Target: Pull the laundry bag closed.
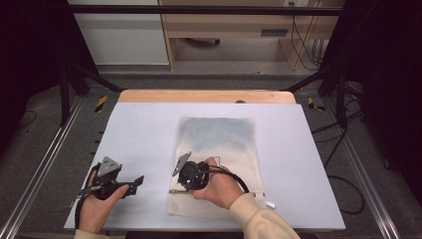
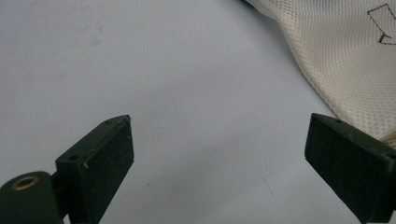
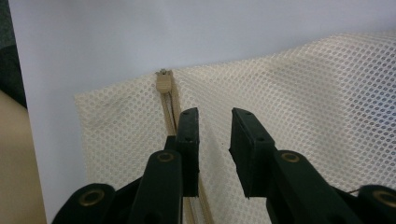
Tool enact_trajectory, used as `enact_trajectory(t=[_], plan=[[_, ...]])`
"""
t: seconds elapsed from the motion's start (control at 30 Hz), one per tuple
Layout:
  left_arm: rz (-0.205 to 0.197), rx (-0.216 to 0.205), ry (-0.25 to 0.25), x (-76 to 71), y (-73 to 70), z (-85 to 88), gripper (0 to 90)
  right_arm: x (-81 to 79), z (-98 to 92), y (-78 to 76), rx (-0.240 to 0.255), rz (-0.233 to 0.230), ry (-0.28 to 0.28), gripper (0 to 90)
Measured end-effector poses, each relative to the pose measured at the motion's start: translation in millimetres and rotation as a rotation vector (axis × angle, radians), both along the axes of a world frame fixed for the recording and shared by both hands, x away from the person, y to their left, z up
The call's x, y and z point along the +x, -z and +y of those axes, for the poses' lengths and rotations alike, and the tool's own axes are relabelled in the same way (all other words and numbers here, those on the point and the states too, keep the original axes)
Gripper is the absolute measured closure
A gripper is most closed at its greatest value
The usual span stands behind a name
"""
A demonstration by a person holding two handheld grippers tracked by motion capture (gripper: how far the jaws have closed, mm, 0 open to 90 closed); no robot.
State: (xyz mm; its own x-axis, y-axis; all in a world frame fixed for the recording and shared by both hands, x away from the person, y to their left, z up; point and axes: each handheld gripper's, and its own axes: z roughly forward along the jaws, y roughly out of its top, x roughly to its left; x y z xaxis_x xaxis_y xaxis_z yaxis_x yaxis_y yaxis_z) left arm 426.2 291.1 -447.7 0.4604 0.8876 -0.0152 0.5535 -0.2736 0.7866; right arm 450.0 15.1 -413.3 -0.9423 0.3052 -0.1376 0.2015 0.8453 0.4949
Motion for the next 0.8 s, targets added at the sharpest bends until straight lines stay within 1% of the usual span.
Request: enact_trajectory(t=[0.03, 0.13, 0.2, 0.23, 0.33, 0.37, 0.4, 0.43, 0.5, 0.53, 0.57, 0.6, 0.67, 0.77, 0.8], plan=[[0.000, -0.008, -0.001, -0.3, -0.5, -0.2, 7.9, 0.4, 1.9, -0.1, -0.006, 0.005, 0.007, 75.7], [0.000, -0.004, 0.004, -1.5, -1.1, 0.1, 7.9, 1.1, 3.8, -1.0, -0.009, 0.009, 0.002, 76.4], [-0.003, -0.012, 0.000, -1.1, -1.0, 0.4, 7.9, 1.5, 6.8, -0.8, -0.002, 0.014, 0.002, 77.8], [0.002, -0.013, -0.001, -0.3, -1.2, 0.9, 8.0, 1.9, 9.8, -0.2, -0.012, 0.026, -0.006, 78.3], [0.005, -0.012, 0.008, 0.7, -1.6, 0.1, 8.7, 2.5, 13.9, 2.5, -0.011, 0.035, -0.024, 79.0], [0.005, -0.012, 0.008, 0.7, -1.6, 0.1, 9.2, 2.8, 15.0, 3.3, -0.020, 0.043, -0.024, 79.1], [0.011, -0.005, 0.013, 1.1, -1.0, -0.4, 9.2, 2.8, 15.0, 3.3, -0.020, 0.043, -0.024, 79.1], [0.019, 0.001, 0.019, 1.7, 0.1, -1.4, 9.7, 4.0, 16.5, 5.7, -0.036, 0.056, -0.026, 79.0], [0.018, 0.004, 0.021, 1.4, 0.0, -2.3, 9.7, 4.4, 18.1, 7.0, -0.043, 0.061, -0.032, 78.9], [0.018, 0.007, 0.022, 1.1, -0.2, -2.1, 9.7, 3.9, 19.2, 7.4, -0.043, 0.067, -0.029, 78.6], [0.018, 0.010, 0.021, 0.9, 0.0, -2.0, 9.7, 4.0, 20.5, 7.9, -0.041, 0.072, -0.038, 78.2], [0.021, 0.015, 0.019, 0.9, 0.4, -1.4, 9.6, 3.5, 22.3, 8.5, -0.032, 0.084, -0.037, 77.7], [0.014, 0.022, 0.010, 1.0, 0.5, -0.4, 9.5, 2.8, 25.8, 8.6, -0.038, 0.088, -0.038, 77.1], [0.017, 0.029, 0.006, 1.3, 0.3, 1.4, 9.4, 2.2, 29.7, 8.7, -0.045, 0.094, -0.046, 76.3], [0.017, 0.028, 0.003, 1.4, 0.3, 1.9, 9.3, 2.5, 32.6, 9.0, -0.039, 0.101, -0.046, 75.9]])
